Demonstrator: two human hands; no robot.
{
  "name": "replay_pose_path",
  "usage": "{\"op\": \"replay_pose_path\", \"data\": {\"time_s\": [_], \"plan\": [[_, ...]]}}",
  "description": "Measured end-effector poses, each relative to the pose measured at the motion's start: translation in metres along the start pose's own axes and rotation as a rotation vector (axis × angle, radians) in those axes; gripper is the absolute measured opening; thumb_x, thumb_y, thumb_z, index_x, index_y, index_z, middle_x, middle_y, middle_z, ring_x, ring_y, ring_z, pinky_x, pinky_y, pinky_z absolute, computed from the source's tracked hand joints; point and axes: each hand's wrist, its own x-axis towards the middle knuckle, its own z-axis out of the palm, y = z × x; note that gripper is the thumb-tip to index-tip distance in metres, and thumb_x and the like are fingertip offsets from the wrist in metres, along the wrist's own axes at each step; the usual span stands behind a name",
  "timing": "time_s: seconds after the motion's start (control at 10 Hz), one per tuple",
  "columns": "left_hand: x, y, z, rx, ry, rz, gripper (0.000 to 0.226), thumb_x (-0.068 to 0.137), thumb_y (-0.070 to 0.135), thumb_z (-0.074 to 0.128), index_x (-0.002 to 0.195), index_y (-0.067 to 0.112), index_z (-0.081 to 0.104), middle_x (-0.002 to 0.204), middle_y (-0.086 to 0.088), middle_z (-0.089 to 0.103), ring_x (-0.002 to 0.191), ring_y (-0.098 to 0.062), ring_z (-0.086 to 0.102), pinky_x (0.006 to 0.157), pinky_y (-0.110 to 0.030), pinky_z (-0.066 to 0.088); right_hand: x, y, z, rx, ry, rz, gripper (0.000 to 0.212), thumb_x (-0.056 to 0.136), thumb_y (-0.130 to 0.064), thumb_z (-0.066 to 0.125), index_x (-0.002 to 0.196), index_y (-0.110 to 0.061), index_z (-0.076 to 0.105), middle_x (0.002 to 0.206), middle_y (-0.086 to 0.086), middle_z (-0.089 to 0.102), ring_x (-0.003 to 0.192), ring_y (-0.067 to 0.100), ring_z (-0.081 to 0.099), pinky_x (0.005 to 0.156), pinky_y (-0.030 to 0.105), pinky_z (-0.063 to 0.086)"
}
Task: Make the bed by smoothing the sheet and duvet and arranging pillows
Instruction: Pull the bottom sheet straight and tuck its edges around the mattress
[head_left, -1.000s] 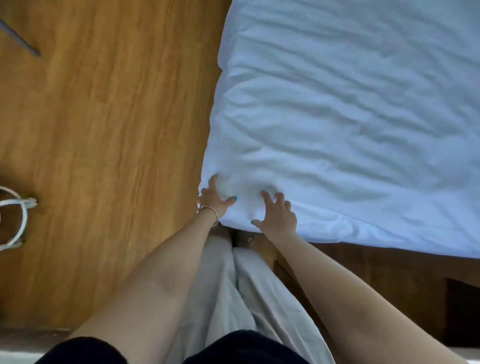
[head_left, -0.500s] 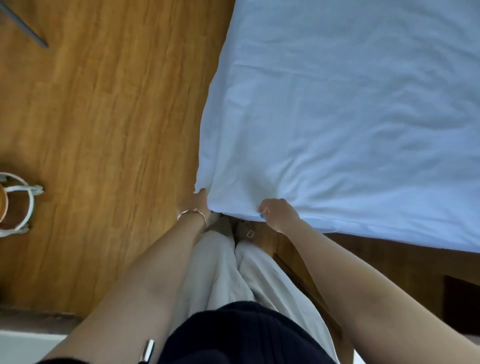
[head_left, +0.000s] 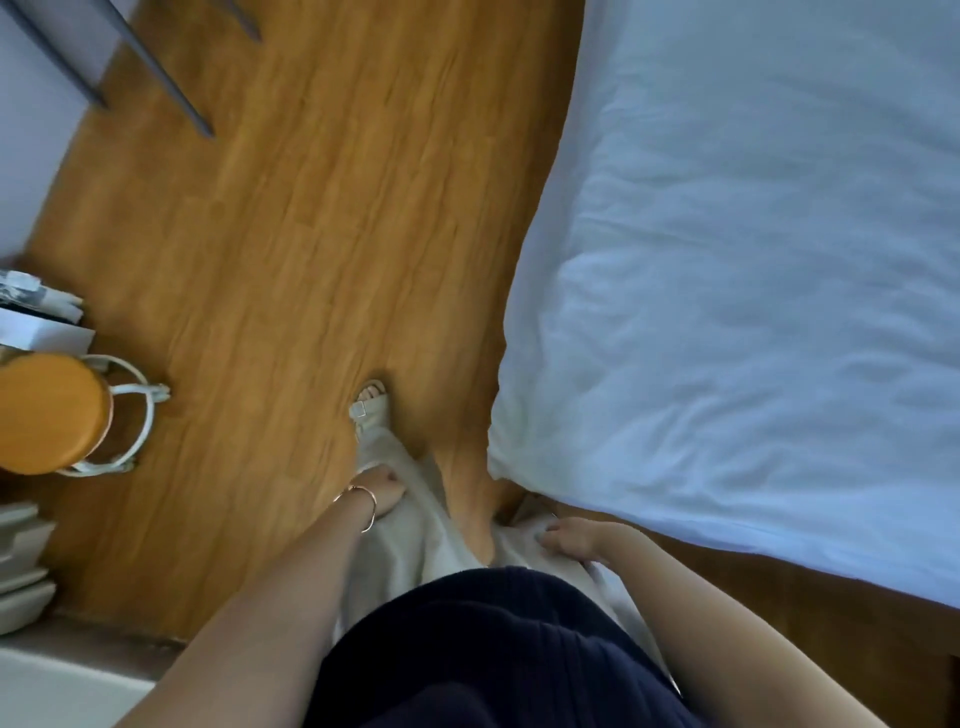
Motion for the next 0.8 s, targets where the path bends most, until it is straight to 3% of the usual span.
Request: {"op": "replay_pose_path", "data": {"time_s": [0.1,0.2,0.3,0.4,0.5,0.6,0.7,0.8], "plan": [[0.014,-0.016,-0.054,0.124,-0.086,0.032,0.041,0.097,0.03,0.036,0.127,0.011,0.056,0.128,-0.013,0.056,0.116,-0.027,0.054,0.086,-0.032,0.04,0.018,-0.053,-0.01,-0.03,0.113,0.025,0.04,0.098,-0.032,0.044,0.128,-0.01,0.057,0.132,0.008,0.055,0.118,0.024,0.052,0.096,0.031,0.039],[0.032,-0.026,-0.143,0.098,-0.103,0.049,0.039,0.097,0.025,0.037,0.125,0.006,0.058,0.132,-0.015,0.056,0.117,-0.03,0.055,0.092,-0.033,0.042,0.044,-0.112,-0.029,0.192,0.261,0.05,0.033,0.095,-0.028,0.05,0.114,-0.004,0.063,0.107,0.015,0.065,0.089,0.024,0.06,0.089,0.039,0.052],[0.048,-0.041,-0.23,0.002,-0.01,0.026,0.035,0.099,0.017,0.043,0.127,0.001,0.057,0.133,-0.017,0.056,0.123,-0.03,0.053,0.094,-0.03,0.042,0.046,-0.183,-0.063,0.239,0.301,0.025,0.029,0.098,-0.027,0.051,0.119,-0.008,0.056,0.1,0.011,0.063,0.082,0.022,0.06,0.077,0.032,0.054],[0.062,-0.056,-0.294,-0.054,0.046,0.041,0.031,0.094,0.017,0.04,0.1,0.0,0.066,0.114,-0.02,0.067,0.105,-0.033,0.062,0.072,-0.029,0.042,0.031,-0.271,-0.094,0.2,0.383,-0.033,0.018,0.099,-0.027,0.047,0.101,-0.011,0.056,0.088,0.009,0.061,0.076,0.021,0.059,0.07,0.028,0.048],[0.079,-0.06,-0.333,-0.095,0.037,0.021,0.035,0.093,0.019,0.041,0.103,-0.003,0.066,0.11,-0.021,0.068,0.102,-0.033,0.063,0.071,-0.029,0.043,0.02,-0.345,-0.118,0.054,0.44,-0.157,0.029,0.099,-0.033,0.038,0.09,-0.017,0.06,0.088,0.001,0.06,0.083,0.021,0.058,0.081,0.033,0.049],[0.093,-0.043,-0.353,-0.121,0.006,0.059,0.036,0.095,0.02,0.041,0.106,-0.005,0.065,0.115,-0.023,0.066,0.105,-0.034,0.062,0.079,-0.031,0.046,0.009,-0.402,-0.136,-0.131,0.401,-0.186,0.034,0.098,-0.035,0.037,0.121,-0.021,0.059,0.121,-0.001,0.058,0.111,0.021,0.055,0.096,0.035,0.045],[0.096,-0.021,-0.37,-0.062,-0.087,0.082,0.032,0.098,0.016,0.037,0.1,-0.001,0.064,0.124,-0.021,0.061,0.103,-0.03,0.058,0.078,-0.03,0.041,0.006,-0.448,-0.175,-0.17,0.301,-0.127,0.043,0.098,-0.035,0.037,0.137,-0.021,0.048,0.138,0.003,0.05,0.122,0.024,0.05,0.1,0.035,0.041],[0.114,-0.001,-0.396,0.063,-0.274,0.159,0.039,0.101,0.017,0.035,0.12,-0.01,0.055,0.131,-0.026,0.053,0.113,-0.036,0.053,0.086,-0.033,0.042,0.014,-0.49,-0.243,-0.035,0.246,-0.096,0.043,0.095,-0.036,0.04,0.134,-0.019,0.049,0.131,0.007,0.054,0.114,0.024,0.055,0.102,0.04,0.044]]}}
